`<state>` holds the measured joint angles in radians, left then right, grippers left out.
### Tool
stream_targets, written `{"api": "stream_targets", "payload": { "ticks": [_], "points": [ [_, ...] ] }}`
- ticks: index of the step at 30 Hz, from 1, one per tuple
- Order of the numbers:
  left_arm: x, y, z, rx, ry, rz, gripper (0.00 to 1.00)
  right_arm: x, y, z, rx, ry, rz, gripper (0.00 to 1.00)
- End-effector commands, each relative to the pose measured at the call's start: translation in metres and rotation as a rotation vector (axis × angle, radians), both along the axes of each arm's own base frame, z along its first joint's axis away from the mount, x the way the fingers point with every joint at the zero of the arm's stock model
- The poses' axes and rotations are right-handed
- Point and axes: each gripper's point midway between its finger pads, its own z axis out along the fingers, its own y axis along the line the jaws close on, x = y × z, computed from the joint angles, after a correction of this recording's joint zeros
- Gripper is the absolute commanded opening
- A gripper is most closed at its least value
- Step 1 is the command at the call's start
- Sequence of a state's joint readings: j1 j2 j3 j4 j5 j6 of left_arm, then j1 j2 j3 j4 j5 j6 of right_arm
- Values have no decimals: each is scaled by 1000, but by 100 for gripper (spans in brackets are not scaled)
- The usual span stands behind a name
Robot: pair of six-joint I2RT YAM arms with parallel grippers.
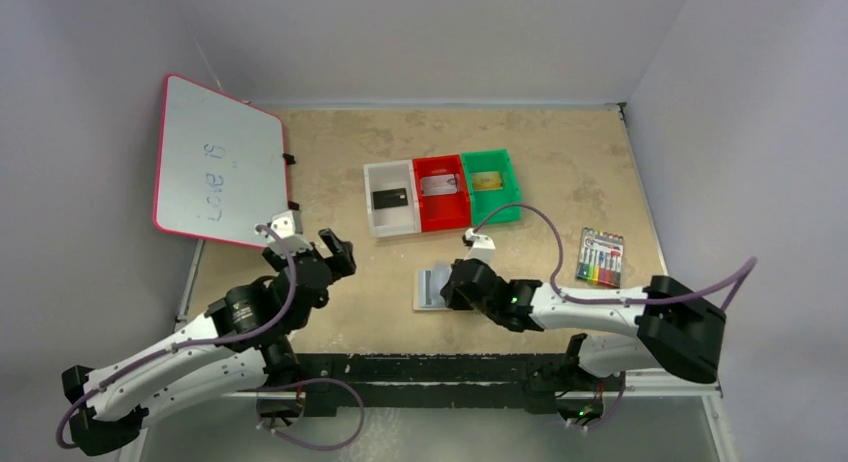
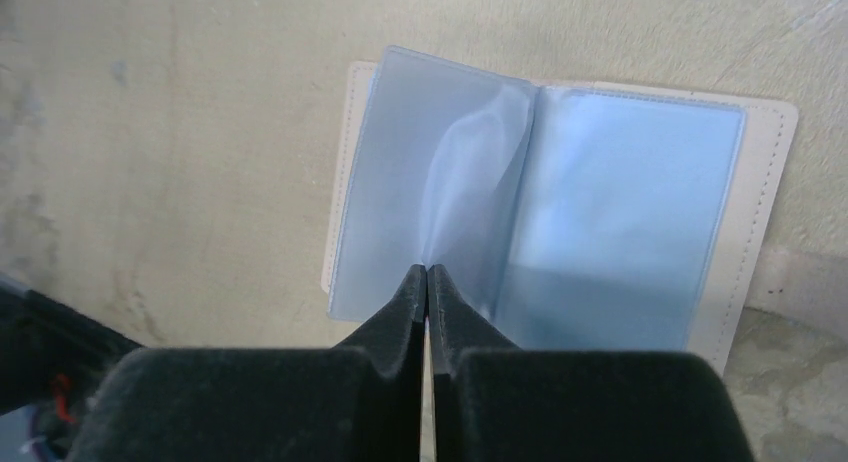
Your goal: Take the credit cards out of the card holder
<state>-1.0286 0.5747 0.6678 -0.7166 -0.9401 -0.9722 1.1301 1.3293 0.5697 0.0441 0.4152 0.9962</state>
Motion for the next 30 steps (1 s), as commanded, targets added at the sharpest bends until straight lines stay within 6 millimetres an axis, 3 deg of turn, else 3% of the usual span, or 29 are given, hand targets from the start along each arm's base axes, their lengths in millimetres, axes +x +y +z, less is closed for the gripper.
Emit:
{"api": "stream_targets", "payload": {
  "ticks": [1,5,12,18,25,30],
  "points": [
    [5,-53,8,-122,-3,-163,85,10,22,42,268,-75,74,0],
    [7,-93,-1,-162,26,-281,85,10,17,52,366,-85,69,0],
    [10,-162,-19,-267,68,-451,85,5,9,34,373,-40,38,0],
    [10,-206,-48,-304,158,-543,83,1,2,21,381,-22,16,0],
    [2,-238,-75,-419,220,-616,81,2,-6,11,369,-20,-22,0],
    [-1,-246,-98,-424,275,-611,76,0,-9,8,377,-15,-29,0]
  ]
}}
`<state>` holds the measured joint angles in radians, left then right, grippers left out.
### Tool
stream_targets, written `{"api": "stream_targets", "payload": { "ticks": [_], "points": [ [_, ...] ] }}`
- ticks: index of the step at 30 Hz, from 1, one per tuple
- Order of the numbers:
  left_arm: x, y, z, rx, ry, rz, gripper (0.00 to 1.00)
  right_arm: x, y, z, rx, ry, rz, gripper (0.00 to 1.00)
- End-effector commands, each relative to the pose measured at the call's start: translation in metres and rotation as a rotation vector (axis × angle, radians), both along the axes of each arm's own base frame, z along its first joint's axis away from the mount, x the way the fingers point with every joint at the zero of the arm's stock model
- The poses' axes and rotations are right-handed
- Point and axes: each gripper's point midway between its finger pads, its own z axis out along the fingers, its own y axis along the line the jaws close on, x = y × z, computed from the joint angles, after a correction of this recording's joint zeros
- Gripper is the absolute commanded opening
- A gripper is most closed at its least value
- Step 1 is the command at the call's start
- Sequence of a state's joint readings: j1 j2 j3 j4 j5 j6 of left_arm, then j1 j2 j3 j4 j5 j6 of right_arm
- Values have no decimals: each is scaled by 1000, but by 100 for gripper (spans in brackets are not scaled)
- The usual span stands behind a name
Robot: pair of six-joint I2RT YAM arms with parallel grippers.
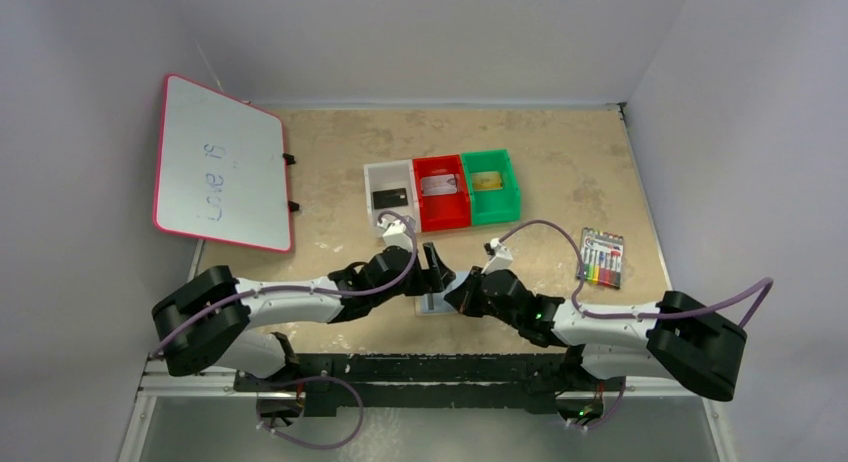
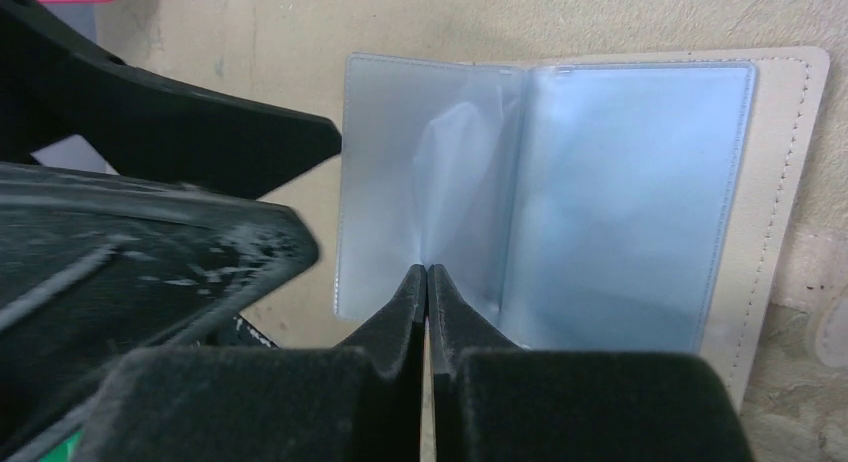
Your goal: Take the credit cards out of the card holder
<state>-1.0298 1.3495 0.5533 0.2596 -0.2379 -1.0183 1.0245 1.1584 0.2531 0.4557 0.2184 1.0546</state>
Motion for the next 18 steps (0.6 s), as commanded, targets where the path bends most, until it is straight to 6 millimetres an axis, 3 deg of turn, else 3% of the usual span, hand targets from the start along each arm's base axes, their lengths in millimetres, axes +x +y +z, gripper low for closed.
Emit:
{"api": "stream_targets", "payload": {
  "ticks": [1,12,14,17,18],
  "points": [
    [-2,-22,12,-120,2,-19,76,8,1,7,46,-23,-44,0],
    [-12,-47,7,-163,24,-79,72,8,-2,9,22,-14,-48,1],
    [-12,-49,7,-161,24,-79,71,8,-6,11,8,-11,-60,7],
    [-10,-50,11,-173,18,-70,70,6,-22,7,-39,31,-119,31],
    [-9,-51,13,-176,13,-69,70,5,-26,9,-46,44,-137,34]
  ]
}}
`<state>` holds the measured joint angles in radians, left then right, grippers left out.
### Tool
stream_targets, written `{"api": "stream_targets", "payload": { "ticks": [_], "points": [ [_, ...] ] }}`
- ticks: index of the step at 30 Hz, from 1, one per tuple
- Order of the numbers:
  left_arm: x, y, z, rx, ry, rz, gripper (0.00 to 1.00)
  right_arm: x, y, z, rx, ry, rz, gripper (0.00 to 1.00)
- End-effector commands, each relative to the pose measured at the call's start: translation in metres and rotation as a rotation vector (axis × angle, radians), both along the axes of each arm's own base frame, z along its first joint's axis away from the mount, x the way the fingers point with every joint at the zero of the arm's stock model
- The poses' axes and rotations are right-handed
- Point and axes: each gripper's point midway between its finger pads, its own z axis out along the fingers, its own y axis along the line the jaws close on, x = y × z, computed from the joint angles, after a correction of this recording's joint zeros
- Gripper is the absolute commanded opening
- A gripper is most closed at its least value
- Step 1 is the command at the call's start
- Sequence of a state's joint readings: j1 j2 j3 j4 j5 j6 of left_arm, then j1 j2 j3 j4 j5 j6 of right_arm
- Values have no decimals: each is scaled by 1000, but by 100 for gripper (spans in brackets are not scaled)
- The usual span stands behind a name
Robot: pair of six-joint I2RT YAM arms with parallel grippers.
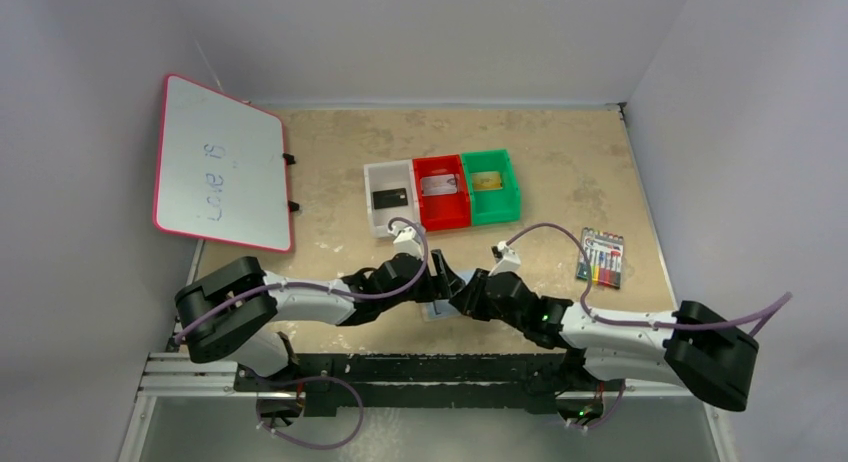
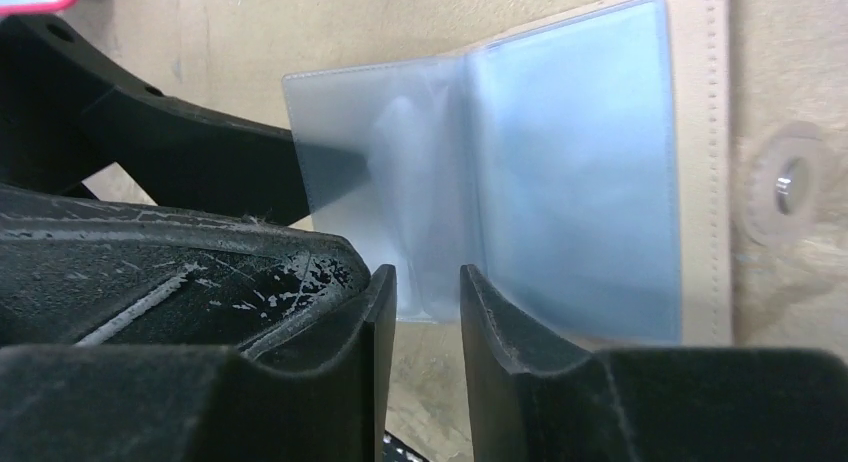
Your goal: Take the credit cards out of the card holder
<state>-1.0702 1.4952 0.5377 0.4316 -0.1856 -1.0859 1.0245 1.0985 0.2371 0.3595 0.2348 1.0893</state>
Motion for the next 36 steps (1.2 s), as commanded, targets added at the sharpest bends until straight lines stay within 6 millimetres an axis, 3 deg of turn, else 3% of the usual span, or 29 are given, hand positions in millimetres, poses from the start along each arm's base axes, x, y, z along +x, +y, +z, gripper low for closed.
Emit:
{"api": "stream_targets", "payload": {
  "ticks": [1,4,12,22,29,32,36],
  "points": [
    [6,-24,37,-117,-45,-12,69,12,-16,18,-25,5,-126,34],
    [6,-30,43,-129,-51,-27,69,16,-28,26,-45,-7,-183,36],
    [1,-50,45,-136,-46,-69,65,16,-85,32,-186,72,-451,33],
    [0,-81,26,-158,4,-101,62,19,-109,60,-175,29,-557,27],
    [-1,-80,-6,-88,77,-77,60,15,-115,77,-88,-3,-546,26],
    [0,-82,7,-110,44,-76,60,13,-110,83,-53,-26,-494,26],
    [4,-82,45,-138,-38,-73,61,12,-101,85,5,-46,-447,26]
  ]
}}
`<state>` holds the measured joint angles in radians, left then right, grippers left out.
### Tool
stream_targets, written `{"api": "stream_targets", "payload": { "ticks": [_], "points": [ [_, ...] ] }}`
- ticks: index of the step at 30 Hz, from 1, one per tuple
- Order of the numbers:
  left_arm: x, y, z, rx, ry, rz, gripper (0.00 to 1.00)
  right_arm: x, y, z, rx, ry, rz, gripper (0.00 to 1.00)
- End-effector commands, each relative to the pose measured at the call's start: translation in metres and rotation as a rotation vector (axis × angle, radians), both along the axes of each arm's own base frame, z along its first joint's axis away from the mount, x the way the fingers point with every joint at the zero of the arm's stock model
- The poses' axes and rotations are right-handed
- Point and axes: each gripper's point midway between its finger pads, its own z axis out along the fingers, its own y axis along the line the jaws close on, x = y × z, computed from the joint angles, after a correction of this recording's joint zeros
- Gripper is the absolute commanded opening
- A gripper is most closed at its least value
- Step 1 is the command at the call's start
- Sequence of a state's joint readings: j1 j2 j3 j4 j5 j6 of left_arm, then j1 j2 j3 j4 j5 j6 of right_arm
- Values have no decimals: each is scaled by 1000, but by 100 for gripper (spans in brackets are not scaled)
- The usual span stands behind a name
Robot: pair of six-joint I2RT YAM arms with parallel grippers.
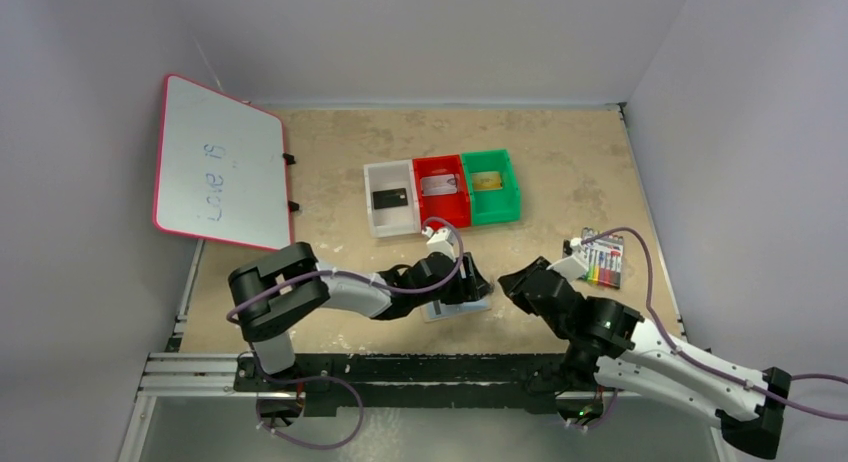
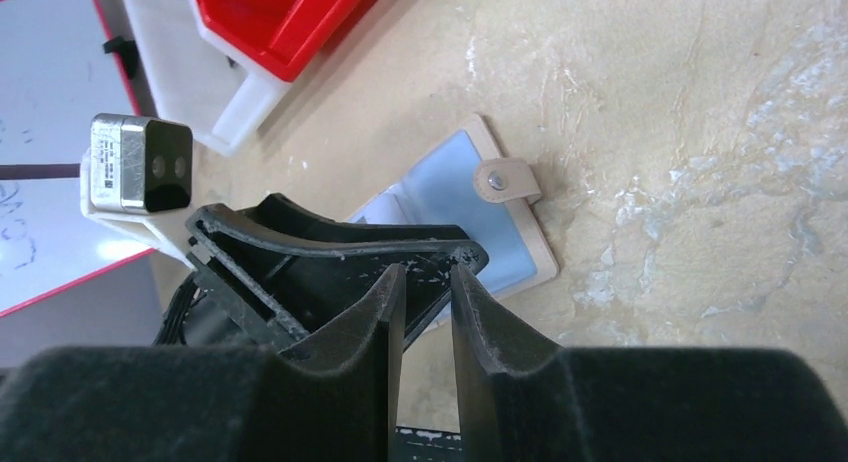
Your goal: Take the credit cards out of the card holder
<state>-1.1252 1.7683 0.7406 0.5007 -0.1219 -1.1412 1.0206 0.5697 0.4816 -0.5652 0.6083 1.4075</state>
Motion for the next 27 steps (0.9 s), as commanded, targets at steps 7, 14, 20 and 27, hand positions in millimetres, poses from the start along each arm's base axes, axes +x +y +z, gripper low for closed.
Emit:
{"api": "stream_targets", "payload": {
  "ticks": [7,14,20,27],
  "points": [
    [16,35,96,34,-236,175,62,2,39,9,99,-125,194,28],
    [12,105,46,245,-188,316,63,4,86,2,54,-144,402,31],
    [-4,112,31,195,-136,308,62,12,122,-21,-2,-56,536,27],
    [-7,113,26,217,-127,293,60,19,129,-36,27,-19,570,25]
  ]
}}
